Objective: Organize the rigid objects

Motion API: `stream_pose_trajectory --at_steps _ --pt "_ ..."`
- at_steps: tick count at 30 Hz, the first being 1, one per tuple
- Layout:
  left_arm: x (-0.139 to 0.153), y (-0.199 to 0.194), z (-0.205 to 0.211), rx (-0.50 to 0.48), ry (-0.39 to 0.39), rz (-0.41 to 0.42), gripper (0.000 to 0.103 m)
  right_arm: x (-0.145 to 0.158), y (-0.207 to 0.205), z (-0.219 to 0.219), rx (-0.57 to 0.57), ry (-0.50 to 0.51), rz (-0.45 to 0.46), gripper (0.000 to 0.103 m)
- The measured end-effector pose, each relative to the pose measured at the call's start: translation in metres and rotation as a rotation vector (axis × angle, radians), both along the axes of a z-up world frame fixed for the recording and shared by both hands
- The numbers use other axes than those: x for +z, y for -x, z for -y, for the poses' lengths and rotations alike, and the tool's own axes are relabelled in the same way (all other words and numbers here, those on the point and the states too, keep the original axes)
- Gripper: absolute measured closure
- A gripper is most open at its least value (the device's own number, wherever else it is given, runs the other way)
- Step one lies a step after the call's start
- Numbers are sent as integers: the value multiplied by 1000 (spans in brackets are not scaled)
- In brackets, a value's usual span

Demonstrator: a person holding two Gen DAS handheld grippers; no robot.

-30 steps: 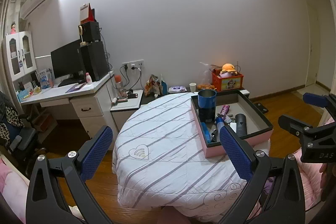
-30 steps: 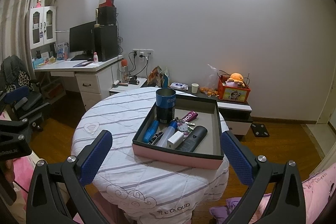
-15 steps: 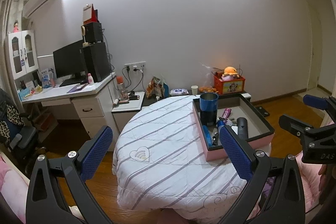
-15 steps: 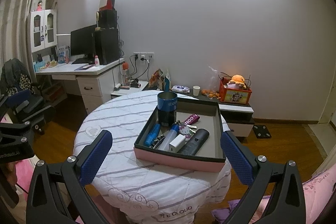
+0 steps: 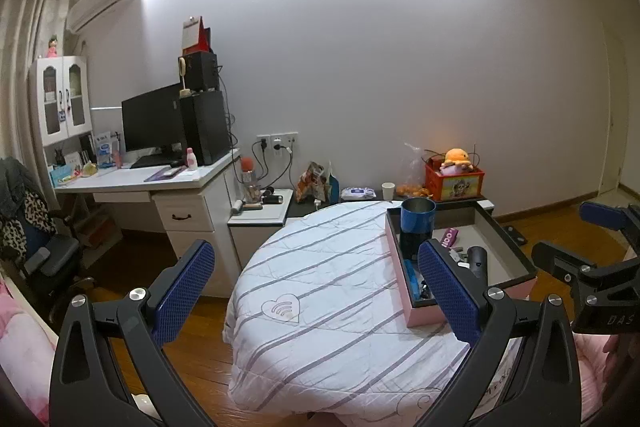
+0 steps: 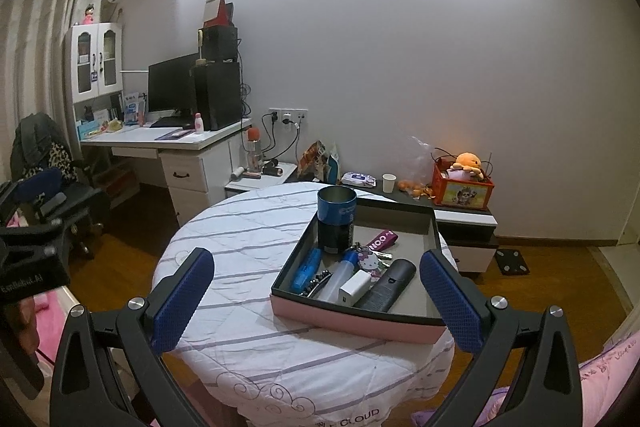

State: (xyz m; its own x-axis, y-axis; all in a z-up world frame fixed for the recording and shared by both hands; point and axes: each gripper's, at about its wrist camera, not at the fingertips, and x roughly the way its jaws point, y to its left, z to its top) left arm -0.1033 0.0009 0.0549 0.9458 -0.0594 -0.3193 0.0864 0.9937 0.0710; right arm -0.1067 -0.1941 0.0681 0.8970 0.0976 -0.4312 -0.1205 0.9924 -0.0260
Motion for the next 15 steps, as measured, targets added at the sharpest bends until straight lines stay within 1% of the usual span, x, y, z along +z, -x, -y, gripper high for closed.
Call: stream_pose_trajectory --at_steps 4,10,14,15 --pt "-1 -1 -2 18 -8 14 0 0 -1 -1 2 1 -3 0" --pt "-3 -4 0 16 -19 11 0 -2 -5 -1 4 5 -12 0" --pt "-3 -5 1 11 -24 5 0 -3 -5 -1 3 4 -15 0" --pt "-4 -7 2 9 -27 -7 0 -3 -6 -1 3 4 -15 0"
